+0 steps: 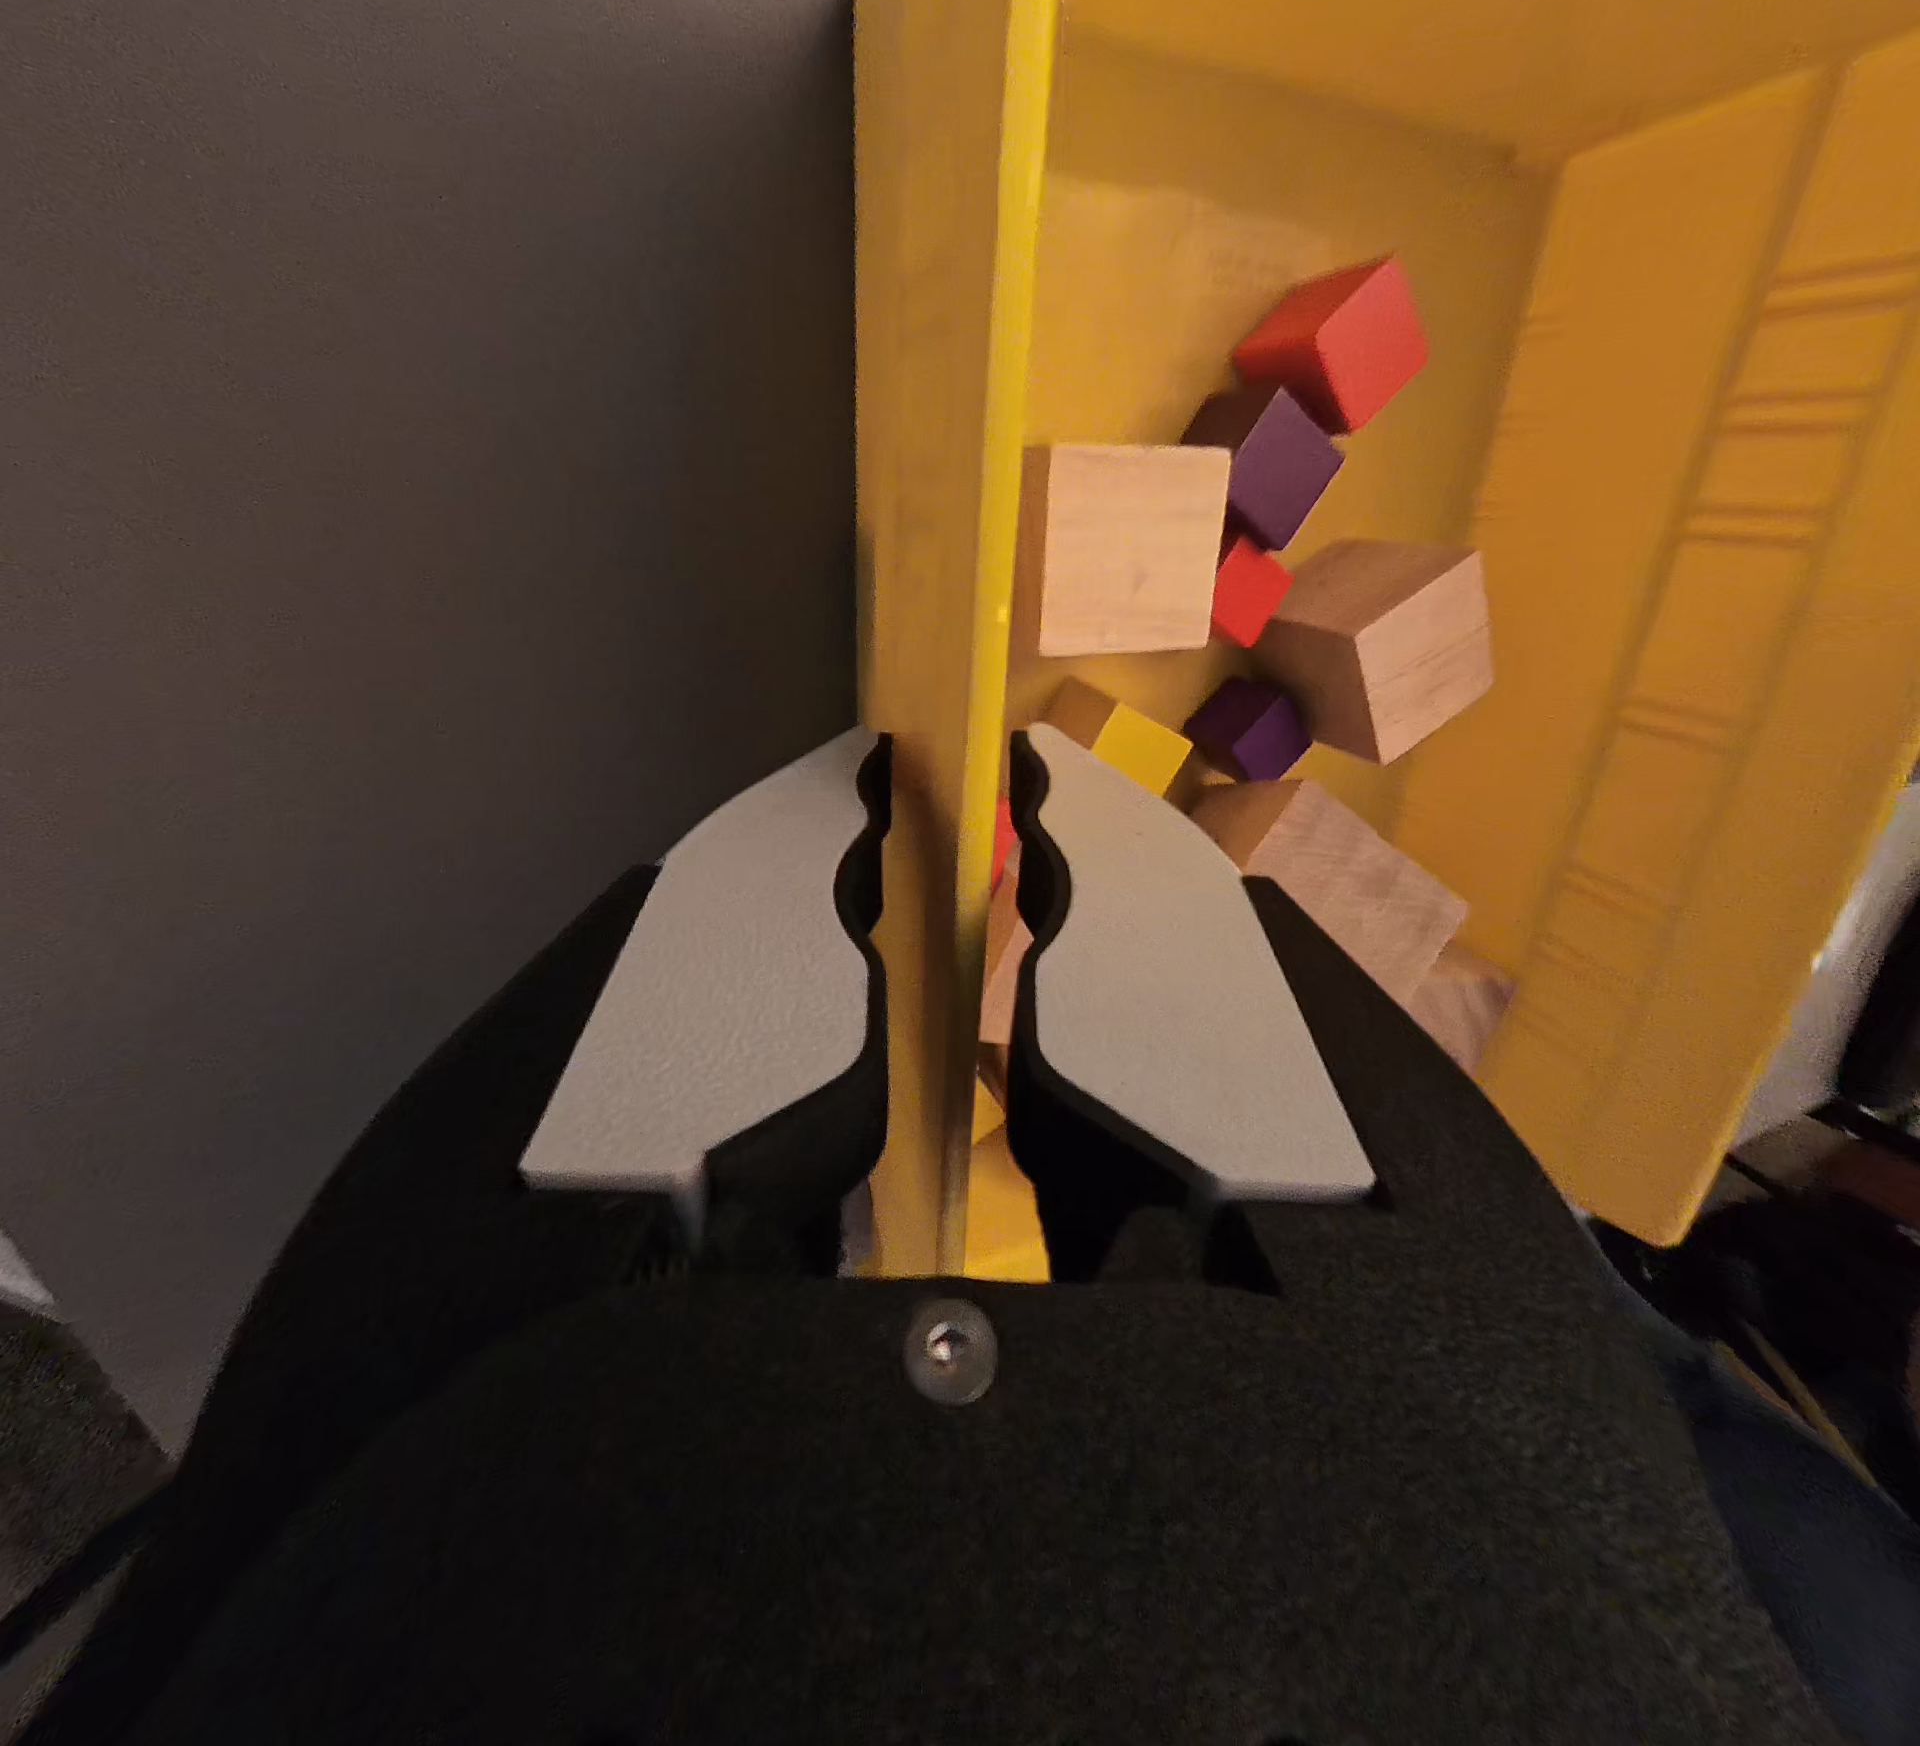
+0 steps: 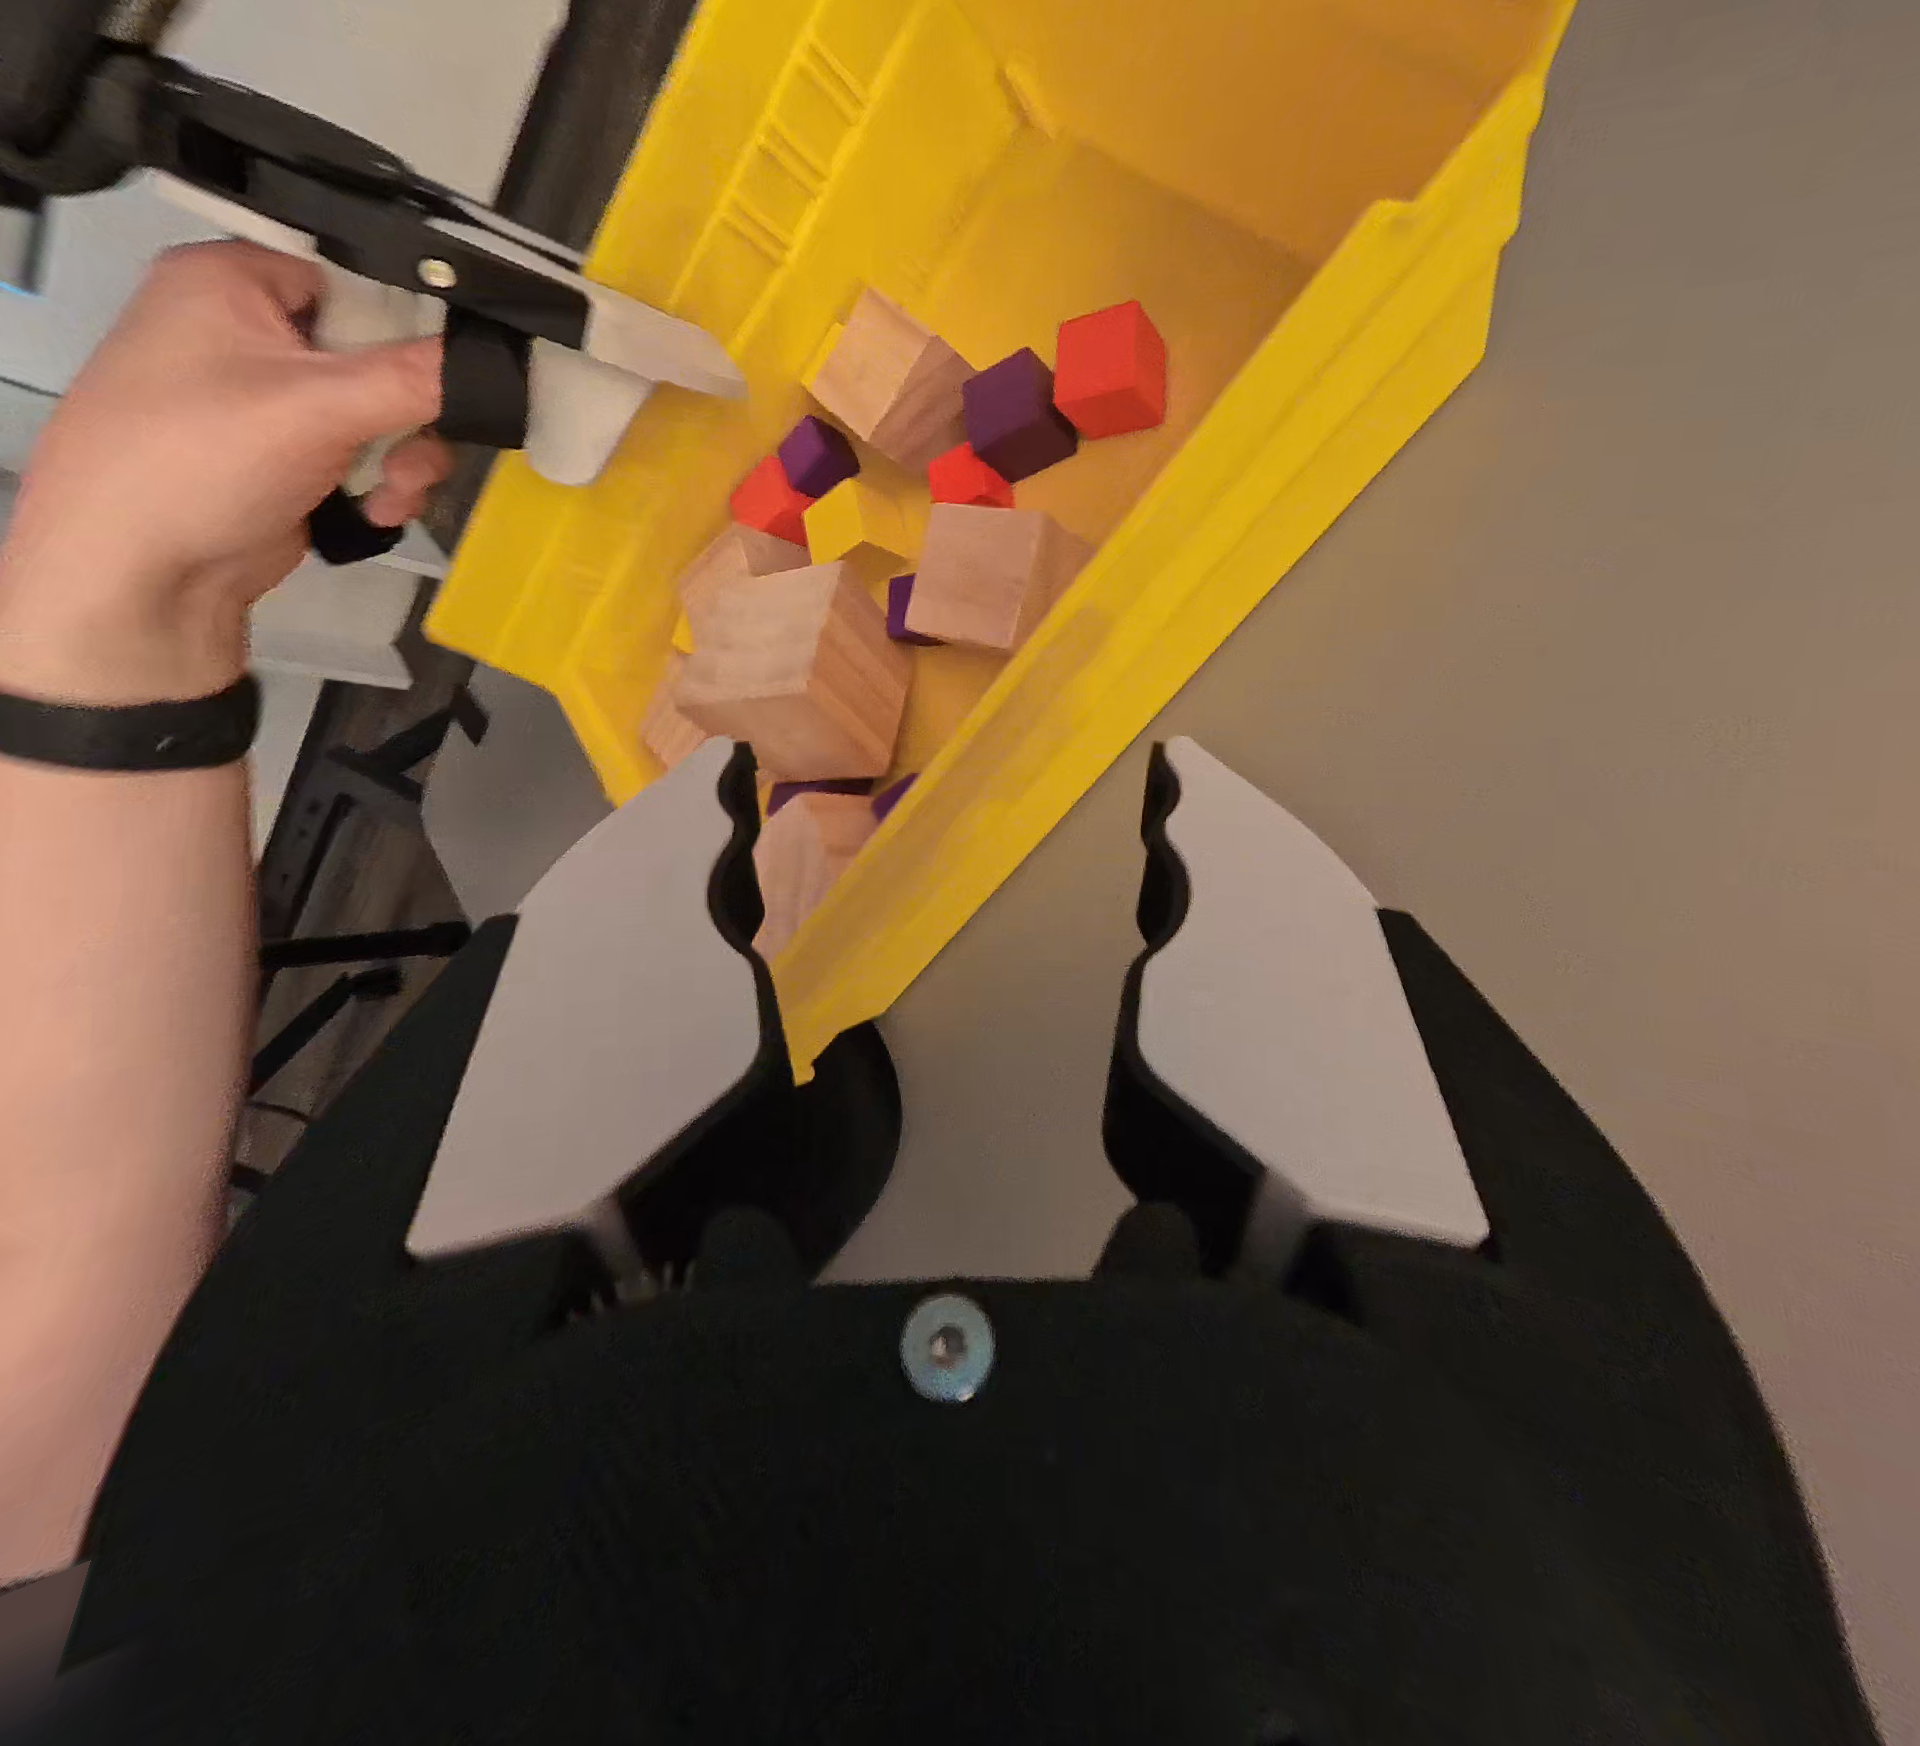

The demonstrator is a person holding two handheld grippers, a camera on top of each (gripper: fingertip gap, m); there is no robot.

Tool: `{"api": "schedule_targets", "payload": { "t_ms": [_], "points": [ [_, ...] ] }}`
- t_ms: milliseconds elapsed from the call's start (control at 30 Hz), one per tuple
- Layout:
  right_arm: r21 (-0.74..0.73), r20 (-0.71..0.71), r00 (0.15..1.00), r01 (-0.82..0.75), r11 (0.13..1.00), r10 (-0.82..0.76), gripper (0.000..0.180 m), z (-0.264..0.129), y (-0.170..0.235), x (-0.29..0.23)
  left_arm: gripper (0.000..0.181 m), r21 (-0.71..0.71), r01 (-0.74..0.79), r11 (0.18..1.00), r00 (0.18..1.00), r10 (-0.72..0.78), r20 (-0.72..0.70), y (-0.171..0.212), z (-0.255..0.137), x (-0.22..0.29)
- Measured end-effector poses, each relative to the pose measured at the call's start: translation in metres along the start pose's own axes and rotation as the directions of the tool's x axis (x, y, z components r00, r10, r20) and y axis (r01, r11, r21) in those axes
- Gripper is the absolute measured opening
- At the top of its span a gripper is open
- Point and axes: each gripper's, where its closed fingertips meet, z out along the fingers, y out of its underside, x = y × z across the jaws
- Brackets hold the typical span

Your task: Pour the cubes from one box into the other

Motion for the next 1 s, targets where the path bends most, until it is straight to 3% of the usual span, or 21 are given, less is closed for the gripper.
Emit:
{"api": "schedule_targets", "payload": {
  "t_ms": [133, 300, 367, 433, 567, 767, 867, 933, 1000],
  "points": [
    [-0.112, -0.219, 0.976, -0.011, 0.994, -0.014, 0.073, 0.025, -0.002, 0.019, 0.006, -0.017, -0.078, 0.997, 0.986, 0.08, 0.143, -0.007, 0.002, -0.009],
    [-0.293, -0.325, 0.945, -0.064, 0.954, -0.037, 0.066, 0.054, 0.015, 0.019, 0.01, -0.11, -0.175, 0.978, 0.914, 0.203, 0.352, -0.01, 0.004, -0.013],
    [-0.385, -0.389, 0.919, -0.097, 0.918, -0.066, 0.062, 0.058, 0.024, 0.023, 0.011, -0.123, -0.164, 0.979, 0.909, 0.198, 0.366, -0.012, 0.005, -0.012],
    [-0.426, -0.499, 0.858, -0.123, 0.896, -0.12, 0.046, 0.056, 0.027, 0.036, 0.009, -0.128, -0.128, 0.984, 0.921, 0.165, 0.352, -0.012, 0.006, -0.011],
    [-0.439, -0.616, 0.766, -0.138, 0.888, -0.185, 0.043, 0.051, 0.025, 0.049, 0.006, -0.153, -0.09, 0.984, 0.936, 0.136, 0.324, -0.008, 0.006, -0.008],
    [-0.377, -0.628, 0.772, -0.194, 0.906, -0.096, 0.023, 0.046, 0.02, 0.061, 0.008, -0.226, -0.043, 0.973, 0.932, 0.12, 0.342, 0.005, 0.007, -0.002],
    [-0.349, -0.582, 0.813, -0.256, 0.901, 0.005, 0.02, 0.049, 0.028, 0.069, 0.005, -0.225, -0.016, 0.974, 0.949, 0.086, 0.302, 0.006, 0.01, 0.008],
    [-0.416, -0.5, 0.861, -0.336, 0.845, 0.097, 0.022, 0.055, 0.05, 0.068, 0.005, -0.211, 0.01, 0.977, 0.957, 0.052, 0.286, 0.006, 0.014, 0.014],
    [-0.383, -0.44, 0.883, -0.347, 0.856, 0.161, 0.018, 0.057, 0.045, 0.067, 0.005, -0.223, -0.018, 0.975, 0.949, 0.087, 0.302, 0.005, 0.015, 0.017]
  ]
}}
